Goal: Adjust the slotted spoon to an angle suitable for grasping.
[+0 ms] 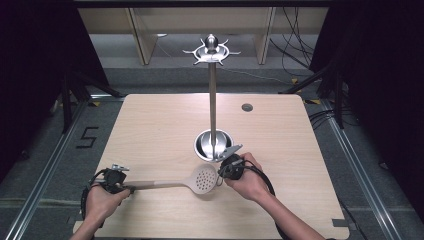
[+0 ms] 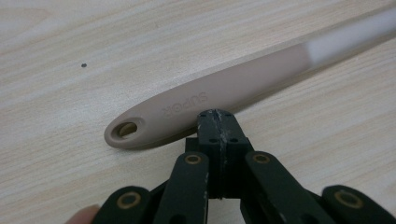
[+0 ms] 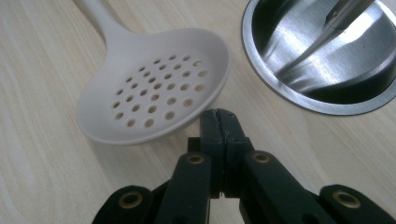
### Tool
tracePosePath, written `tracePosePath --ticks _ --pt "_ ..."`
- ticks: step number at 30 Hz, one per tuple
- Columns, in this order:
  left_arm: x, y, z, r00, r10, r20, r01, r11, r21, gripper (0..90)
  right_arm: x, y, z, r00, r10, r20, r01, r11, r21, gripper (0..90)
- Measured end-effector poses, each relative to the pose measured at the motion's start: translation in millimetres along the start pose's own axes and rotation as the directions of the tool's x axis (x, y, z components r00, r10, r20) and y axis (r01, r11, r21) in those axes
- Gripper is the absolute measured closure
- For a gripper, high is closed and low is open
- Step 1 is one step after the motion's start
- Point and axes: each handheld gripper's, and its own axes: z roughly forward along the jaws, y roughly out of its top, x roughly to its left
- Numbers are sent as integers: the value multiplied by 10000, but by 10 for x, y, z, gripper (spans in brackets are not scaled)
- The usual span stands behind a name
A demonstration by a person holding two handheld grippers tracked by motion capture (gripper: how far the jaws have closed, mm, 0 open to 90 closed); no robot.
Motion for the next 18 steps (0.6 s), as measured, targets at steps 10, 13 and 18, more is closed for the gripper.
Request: tracePosePath --ticks 10,13,18 --pt "4 -5 3 9994 -147 -314 152 9997 166 891 119 -31 -48 9967 -805 24 805 9967 41 900" --pt "51 -1 27 9995 -191 -236 196 9996 220 891 212 -39 -92 9952 -967 -169 971 9950 231 900" --pt "81 22 41 9984 -409 -395 410 9992 28 887 390 -65 -113 9973 -562 -478 579 9977 357 900"
